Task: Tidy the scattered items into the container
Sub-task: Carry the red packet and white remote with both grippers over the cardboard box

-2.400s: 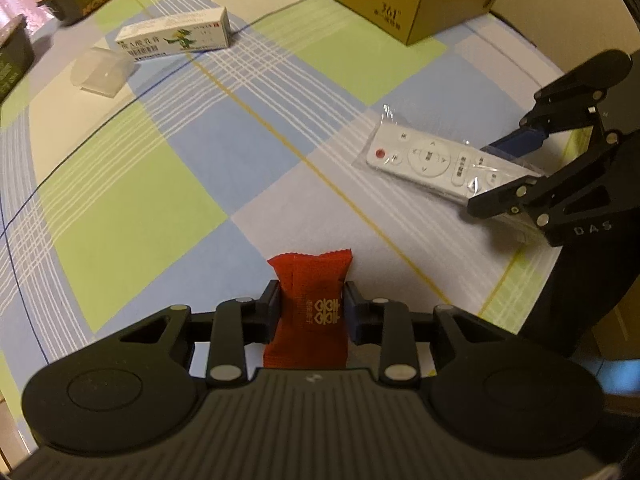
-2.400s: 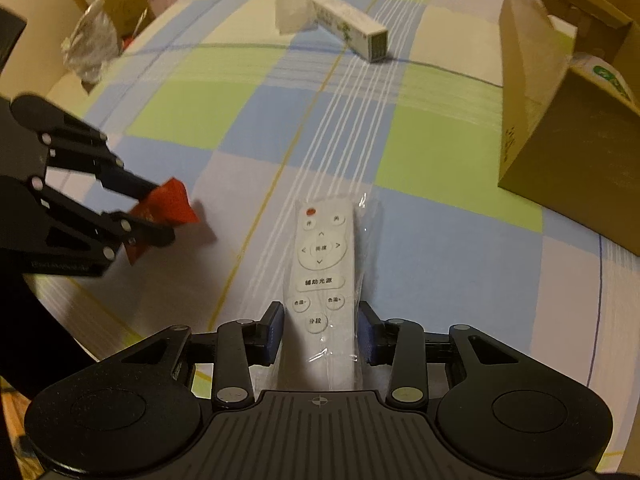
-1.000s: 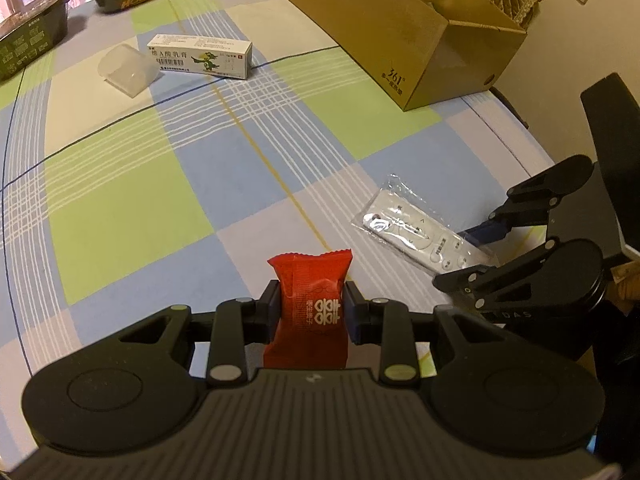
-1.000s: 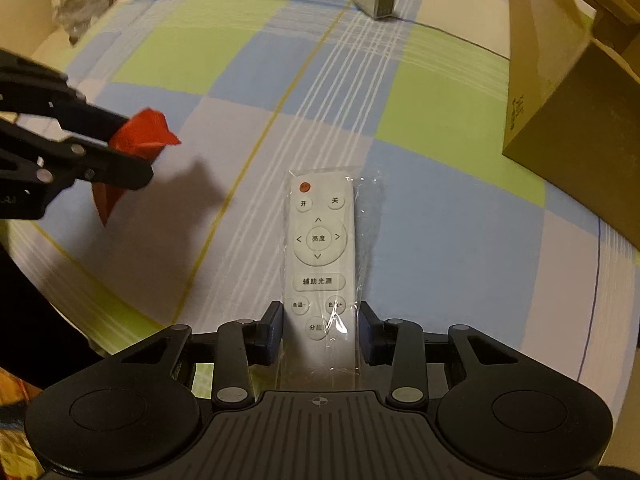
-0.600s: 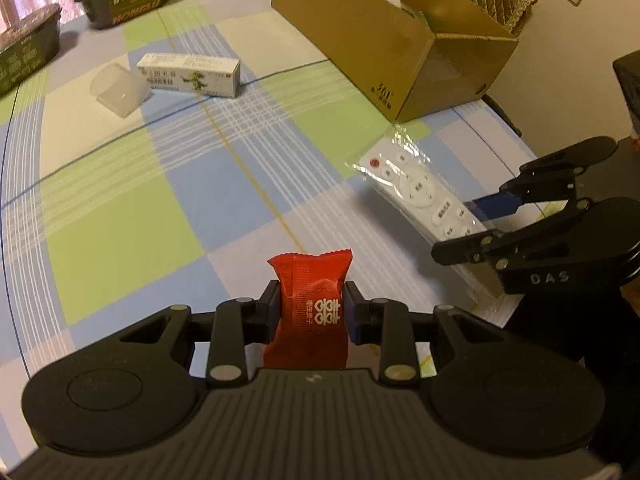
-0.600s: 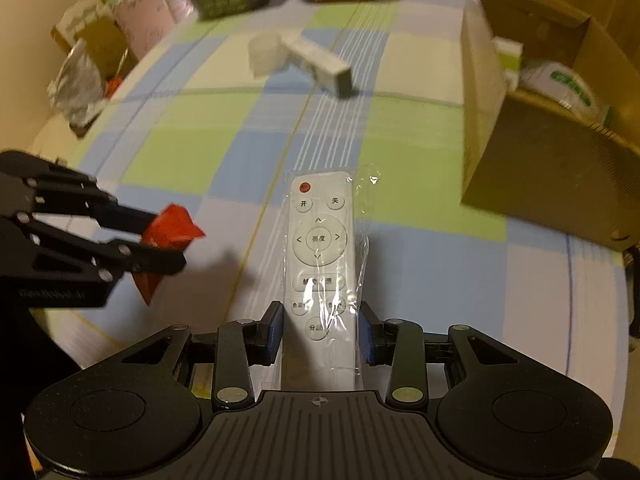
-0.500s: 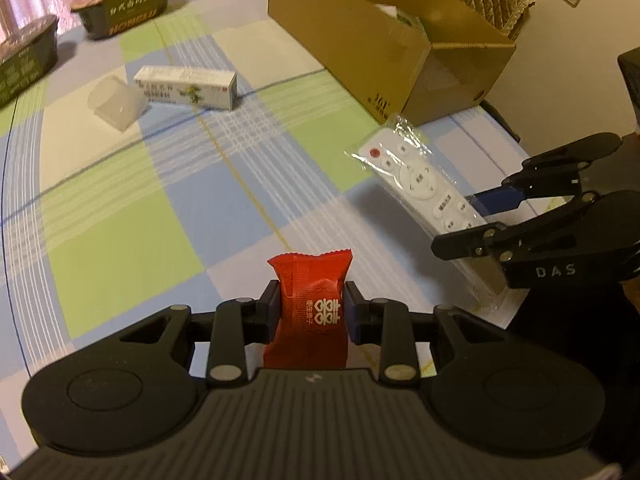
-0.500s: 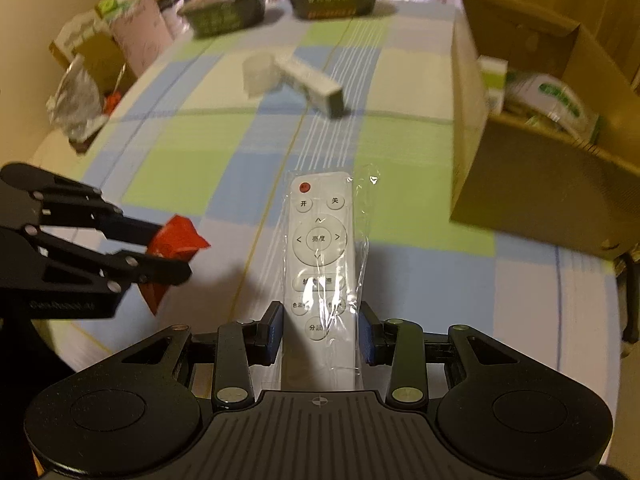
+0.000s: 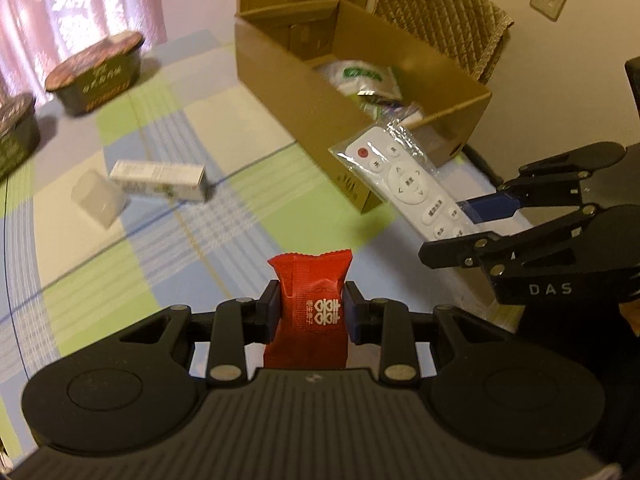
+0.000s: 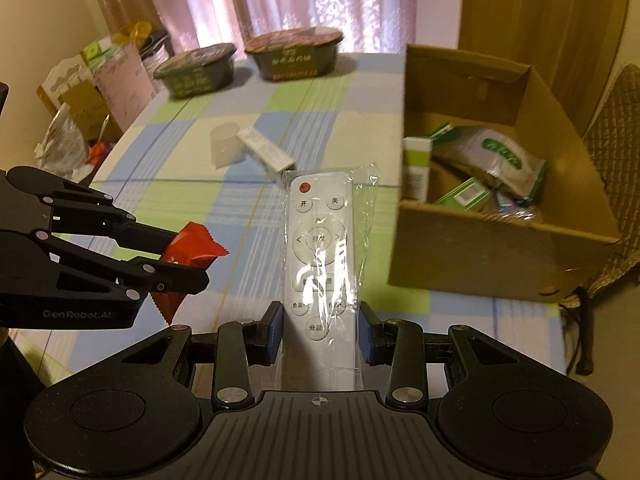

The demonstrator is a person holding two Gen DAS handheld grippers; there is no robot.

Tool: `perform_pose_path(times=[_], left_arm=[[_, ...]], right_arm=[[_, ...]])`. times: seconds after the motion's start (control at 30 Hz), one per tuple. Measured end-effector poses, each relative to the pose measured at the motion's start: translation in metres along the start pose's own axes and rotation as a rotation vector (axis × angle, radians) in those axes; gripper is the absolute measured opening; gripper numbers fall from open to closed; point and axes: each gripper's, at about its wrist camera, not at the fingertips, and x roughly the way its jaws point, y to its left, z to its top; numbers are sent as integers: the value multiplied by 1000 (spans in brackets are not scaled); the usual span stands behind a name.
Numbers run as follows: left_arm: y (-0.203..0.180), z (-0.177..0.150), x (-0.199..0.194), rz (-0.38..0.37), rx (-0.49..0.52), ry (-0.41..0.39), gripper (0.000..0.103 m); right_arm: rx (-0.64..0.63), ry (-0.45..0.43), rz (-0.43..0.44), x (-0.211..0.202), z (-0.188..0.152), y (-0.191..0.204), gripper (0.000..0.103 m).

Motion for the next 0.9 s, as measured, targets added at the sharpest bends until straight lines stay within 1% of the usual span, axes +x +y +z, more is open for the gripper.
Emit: perform_pose_path(times=[0.5, 0.67, 0.9], left_arm=[[-40, 54, 4, -14, 105, -29, 27], [-55, 77, 8, -20, 149, -47, 27], [-71, 114, 14, -47, 182, -93, 27]], right_arm=[[55, -67, -47, -26, 11, -48, 40], [64, -98, -78, -34, 21, -68, 40], [66, -141, -123, -43, 45, -99, 40]])
